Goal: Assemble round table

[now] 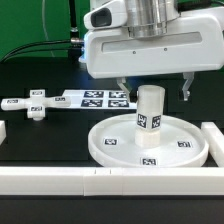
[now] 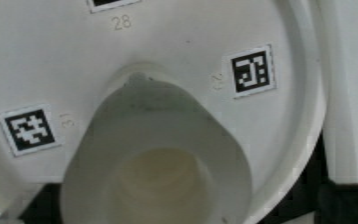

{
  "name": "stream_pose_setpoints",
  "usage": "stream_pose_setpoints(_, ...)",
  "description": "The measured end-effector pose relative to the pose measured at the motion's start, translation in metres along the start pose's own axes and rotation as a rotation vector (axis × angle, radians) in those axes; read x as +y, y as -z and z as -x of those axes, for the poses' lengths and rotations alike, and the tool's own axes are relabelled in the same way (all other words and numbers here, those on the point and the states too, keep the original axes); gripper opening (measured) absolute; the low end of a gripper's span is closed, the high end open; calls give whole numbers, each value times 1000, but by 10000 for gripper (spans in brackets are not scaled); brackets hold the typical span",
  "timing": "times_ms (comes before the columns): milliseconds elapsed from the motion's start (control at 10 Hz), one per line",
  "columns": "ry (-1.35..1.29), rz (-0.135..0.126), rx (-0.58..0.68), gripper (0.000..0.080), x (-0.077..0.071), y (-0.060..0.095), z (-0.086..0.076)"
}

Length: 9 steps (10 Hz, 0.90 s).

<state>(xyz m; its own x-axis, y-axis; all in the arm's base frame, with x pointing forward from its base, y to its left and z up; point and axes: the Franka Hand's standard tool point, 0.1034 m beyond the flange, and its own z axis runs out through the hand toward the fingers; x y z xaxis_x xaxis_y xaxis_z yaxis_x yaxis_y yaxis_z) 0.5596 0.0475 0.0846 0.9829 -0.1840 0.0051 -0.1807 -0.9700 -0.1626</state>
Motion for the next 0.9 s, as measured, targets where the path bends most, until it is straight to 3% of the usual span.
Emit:
stream_pose_setpoints(100, 169, 29, 1, 649, -2, 1, -1)
stream_pose_setpoints(300, 397, 51, -9, 649, -5, 0, 1)
stream_pose_setpoints(900, 807, 57, -24, 649, -3, -1, 1)
